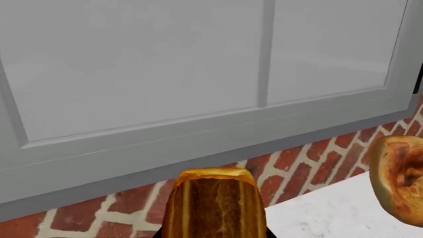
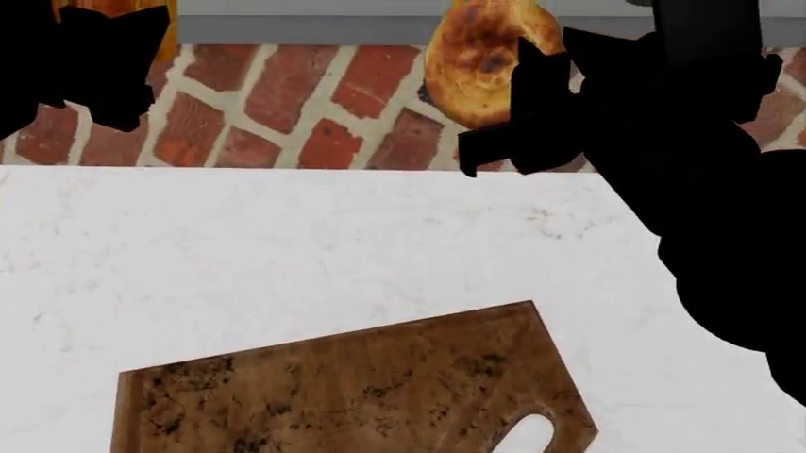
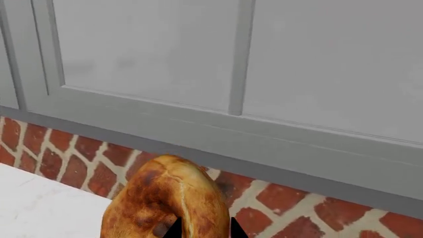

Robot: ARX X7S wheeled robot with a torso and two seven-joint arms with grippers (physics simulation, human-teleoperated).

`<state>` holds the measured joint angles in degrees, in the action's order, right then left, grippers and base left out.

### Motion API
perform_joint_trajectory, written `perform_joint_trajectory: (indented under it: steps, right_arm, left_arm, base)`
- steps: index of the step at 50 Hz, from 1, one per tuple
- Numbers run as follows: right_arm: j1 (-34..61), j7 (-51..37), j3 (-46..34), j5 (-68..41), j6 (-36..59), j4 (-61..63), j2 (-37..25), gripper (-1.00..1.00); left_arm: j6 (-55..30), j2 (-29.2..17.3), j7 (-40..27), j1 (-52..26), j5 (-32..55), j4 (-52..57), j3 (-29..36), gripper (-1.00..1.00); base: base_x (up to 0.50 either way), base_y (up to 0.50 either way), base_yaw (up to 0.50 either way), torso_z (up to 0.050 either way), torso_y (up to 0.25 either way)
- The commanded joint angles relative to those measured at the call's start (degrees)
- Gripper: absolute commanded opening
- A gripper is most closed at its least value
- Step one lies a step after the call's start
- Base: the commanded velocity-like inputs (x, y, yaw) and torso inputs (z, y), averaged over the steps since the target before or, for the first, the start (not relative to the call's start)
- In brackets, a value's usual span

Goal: Place all breads on the cutting board.

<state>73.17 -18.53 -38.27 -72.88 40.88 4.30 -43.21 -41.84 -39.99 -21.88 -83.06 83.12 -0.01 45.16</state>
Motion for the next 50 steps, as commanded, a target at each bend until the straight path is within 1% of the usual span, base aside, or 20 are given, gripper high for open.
perform_joint_trajectory:
  steps: [1,4,6,11,14,16,23,27,32,40,50]
  right_arm:
    - [2.1,1.0,-0.8,0.1,2.6,-1.7,1.0,-1.0]
    - [3.1,1.5,-0.5,-2.4,4.4,-3.9,2.0,-1.0]
    - [3.2,1.6,-1.4,-1.7,4.9,-4.9,2.5,-1.0]
    - [1.3,1.4,-1.1,-3.3,4.5,-4.6,2.9,-1.0]
    - [0.9,2.9,-1.9,-5.1,6.3,-4.4,3.1,-1.0]
    - [0.7,3.4,-2.1,-5.7,6.7,-4.7,3.3,-1.0]
    - [-0.9,4.6,-3.8,-6.0,7.8,-5.6,4.2,-1.0]
    - [-1.6,4.9,-3.2,-8.7,8.3,-7.7,5.1,-1.0]
    - [-2.0,6.5,-4.6,-7.8,8.7,-8.8,5.9,-1.0]
    - [-2.7,6.2,-5.4,-10.5,11.1,-12.5,7.7,-1.0]
    - [-4.5,8.5,-5.1,-12.9,11.1,-15.5,8.7,-1.0]
  left_arm:
    - [0.5,-0.2,-0.4,-0.3,0.0,-0.1,-0.8,-1.0]
    - [0.5,-0.1,-0.5,-0.3,0.0,0.1,-0.8,-1.0]
    - [0.7,-0.2,-0.6,0.0,0.1,0.3,-0.9,-1.0]
    - [1.3,-0.3,-0.6,0.6,0.7,0.0,-1.4,-1.0]
    - [1.1,-0.2,-0.5,0.6,0.5,0.0,-1.2,-1.0]
    - [1.7,-0.1,-0.6,1.2,2.4,-0.2,-2.3,-1.0]
    - [1.3,-0.3,-0.6,1.0,1.5,0.2,-1.7,-1.0]
    - [1.3,-0.4,-0.7,1.1,1.6,0.3,-1.8,-1.0]
    - [1.0,-0.4,0.3,0.7,1.0,-0.3,-1.3,-1.0]
    - [1.1,-0.5,0.0,1.0,1.3,0.1,-1.5,-1.0]
    - [0.9,0.1,0.5,0.4,0.1,-0.1,-0.8,-1.0]
  base:
    - [0.0,0.0,0.0,0.0,0.0]
    - [0.0,0.0,0.0,0.0,0.0]
    - [0.0,0.0,0.0,0.0,0.005]
    - [0.0,0.0,0.0,0.0,0.0]
    - [0.0,0.0,0.0,0.0,0.0]
    - [0.0,0.0,0.0,0.0,0.0]
    - [0.0,0.0,0.0,0.0,0.001]
    - [0.0,0.0,0.0,0.0,0.0]
    - [0.0,0.0,0.0,0.002,0.002]
    - [0.0,0.0,0.0,0.0,0.001]
    - [0.0,0.0,0.0,0.0,0.001]
